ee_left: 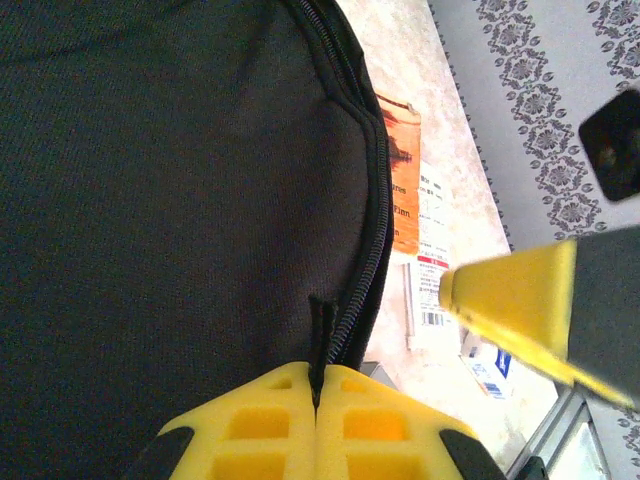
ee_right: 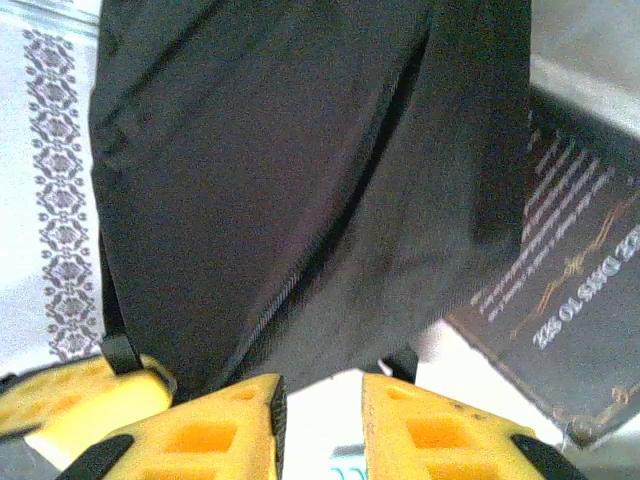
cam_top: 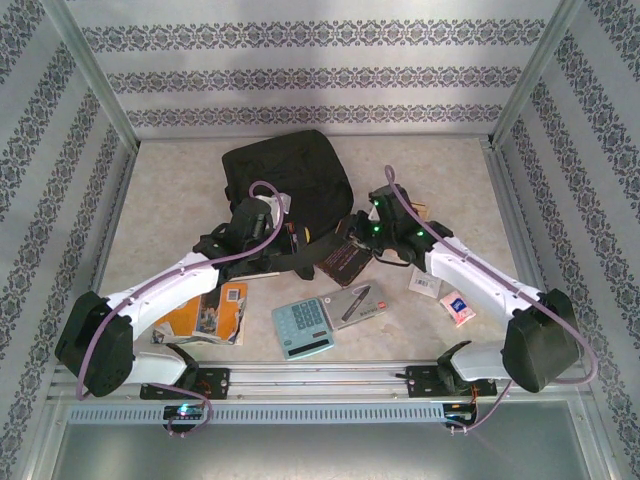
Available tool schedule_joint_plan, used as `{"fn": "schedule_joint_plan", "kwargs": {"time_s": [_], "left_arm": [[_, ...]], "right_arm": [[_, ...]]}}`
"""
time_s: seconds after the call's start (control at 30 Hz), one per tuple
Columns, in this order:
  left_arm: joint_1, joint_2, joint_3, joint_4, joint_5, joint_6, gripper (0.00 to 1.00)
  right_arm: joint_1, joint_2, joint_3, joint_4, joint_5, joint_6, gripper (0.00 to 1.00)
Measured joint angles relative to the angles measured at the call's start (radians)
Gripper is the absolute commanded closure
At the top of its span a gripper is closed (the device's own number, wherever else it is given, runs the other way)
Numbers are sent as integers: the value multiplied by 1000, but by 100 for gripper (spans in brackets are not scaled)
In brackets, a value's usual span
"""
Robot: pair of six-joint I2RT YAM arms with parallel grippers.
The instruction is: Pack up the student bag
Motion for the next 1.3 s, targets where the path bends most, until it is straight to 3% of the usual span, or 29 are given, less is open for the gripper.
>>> {"fn": "schedule_joint_plan", "kwargs": {"time_s": [0.07,0.17,0.3,0.57,0.73,0.87,1.3], "left_arm": [[-6,0,0,7,-8,-1,100],[-14,0,0,21,-19,-3,100],[-22,0,0,33,-27,-3,100],[-40,-13,-2,41,-46,-6,100],[-45,-29,-28,49,-53,-7,100],[-46,-50,-54,53,-61,-6,100],[-47,-116,-68,8,-113,40,100]], "right_arm": [[27,9,20,-43,16,46,66],[73,30,52,-81,39,111,41],[120,43,79,-86,66,170,40],[125,121,126,-89,105,272,57],[125,161,172,-102,124,290,87],[125,165,198,-142,149,270,99],[106,164,203,-146,126,194,100]]}}
